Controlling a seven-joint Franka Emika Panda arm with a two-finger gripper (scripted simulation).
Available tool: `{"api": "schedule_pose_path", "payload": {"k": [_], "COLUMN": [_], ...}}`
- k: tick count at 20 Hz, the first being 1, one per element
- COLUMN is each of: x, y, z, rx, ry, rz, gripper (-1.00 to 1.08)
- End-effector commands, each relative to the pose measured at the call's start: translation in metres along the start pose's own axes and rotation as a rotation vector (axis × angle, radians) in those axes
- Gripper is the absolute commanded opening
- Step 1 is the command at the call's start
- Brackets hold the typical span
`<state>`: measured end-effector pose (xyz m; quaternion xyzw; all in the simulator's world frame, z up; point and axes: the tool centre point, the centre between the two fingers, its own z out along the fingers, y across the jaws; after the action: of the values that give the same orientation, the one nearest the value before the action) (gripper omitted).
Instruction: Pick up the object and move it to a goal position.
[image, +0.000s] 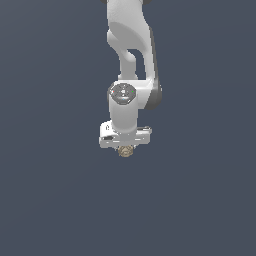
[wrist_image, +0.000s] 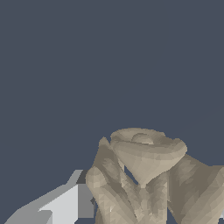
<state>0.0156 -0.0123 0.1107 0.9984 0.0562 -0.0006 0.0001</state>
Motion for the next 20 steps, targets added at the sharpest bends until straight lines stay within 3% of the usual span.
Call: {"api": "schedule_pose_path", "payload": {"k": [1, 13, 20], "x": [-0.005, -0.032, -0.042], "y": [-0.004, -0.026, -0.036], "z": [-0.024, -0.159, -0.219], "rx": [0.000, 0.000, 0.000], "ry": [0.001, 0.001, 0.001], "rz": [0.000, 0.000, 0.000], "gripper": [-1.00, -1.00, -1.00]}}
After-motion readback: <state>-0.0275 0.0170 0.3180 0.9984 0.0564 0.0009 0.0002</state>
